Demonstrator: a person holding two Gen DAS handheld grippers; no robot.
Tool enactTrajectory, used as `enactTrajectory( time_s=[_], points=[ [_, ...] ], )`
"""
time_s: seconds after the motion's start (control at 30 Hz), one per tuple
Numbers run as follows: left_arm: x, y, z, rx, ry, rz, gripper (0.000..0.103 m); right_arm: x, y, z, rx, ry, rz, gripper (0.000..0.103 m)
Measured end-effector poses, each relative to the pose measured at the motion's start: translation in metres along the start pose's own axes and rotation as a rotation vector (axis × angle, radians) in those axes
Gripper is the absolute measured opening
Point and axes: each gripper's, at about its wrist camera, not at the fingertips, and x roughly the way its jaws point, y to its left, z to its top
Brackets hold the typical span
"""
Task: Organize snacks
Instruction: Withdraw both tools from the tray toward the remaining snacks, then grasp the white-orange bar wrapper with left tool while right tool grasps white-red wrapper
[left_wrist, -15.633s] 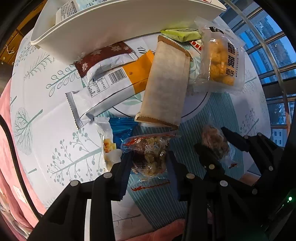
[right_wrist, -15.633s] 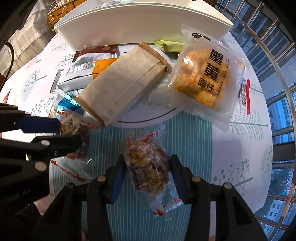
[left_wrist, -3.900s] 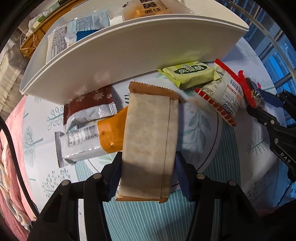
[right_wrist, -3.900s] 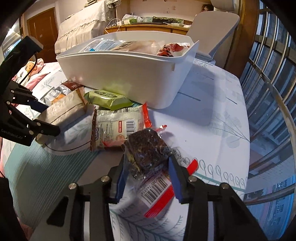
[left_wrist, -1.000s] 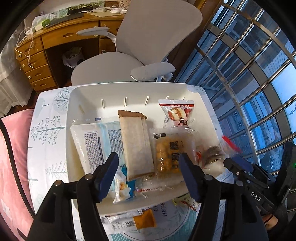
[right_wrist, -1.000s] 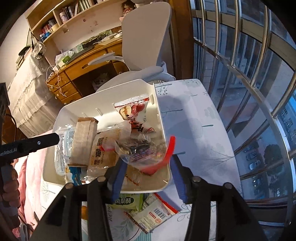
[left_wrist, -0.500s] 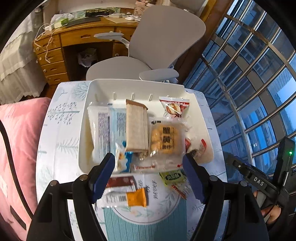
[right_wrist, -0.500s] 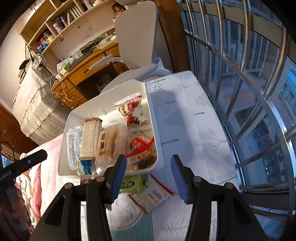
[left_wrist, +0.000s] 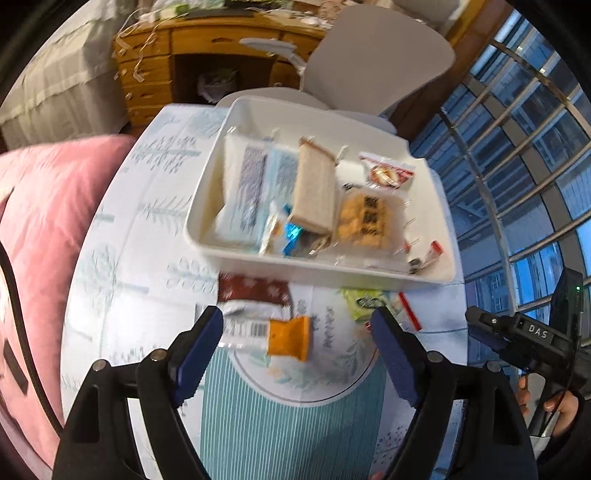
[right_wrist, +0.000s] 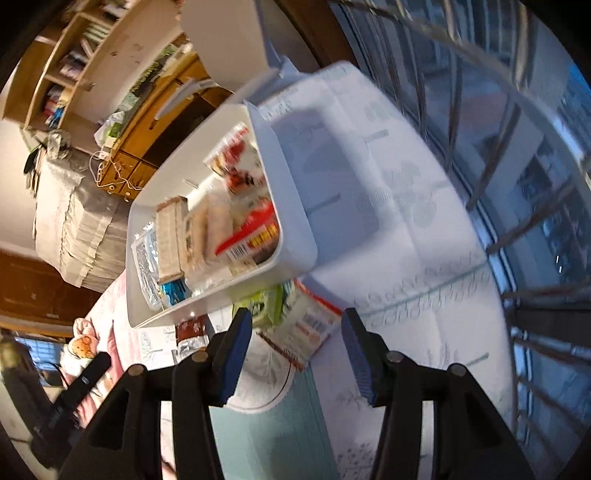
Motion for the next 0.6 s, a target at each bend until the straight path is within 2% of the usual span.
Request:
enactTrajectory(
  time_s=[0.23, 0.33, 0.43, 0.6],
  points=[
    [0.025, 0.030, -0.029, -0.138, 0.032, 0.030, 0.083, 0.027, -0.012, -0.015, 0.094, 0.104, -0.008, 0.051],
    [0.038, 0.044, -0.041, -0.230, 0.059, 0.045, 0.083, 0.042, -0.015, -0.021, 0.142, 0.144, -0.034, 0.051],
    [0.048, 0.052, -0.047, -0.283, 0.072, 0.072, 0.083, 0.053, -0.015, -0.026, 0.175, 0.161, -0.090, 0.051],
    [0.063, 0.061, -0.046, -0.374, 0.064, 0.105, 0.083, 0.067, -0.016, -0.028, 0.252, 0.131, -0.164, 0.051]
  ],
)
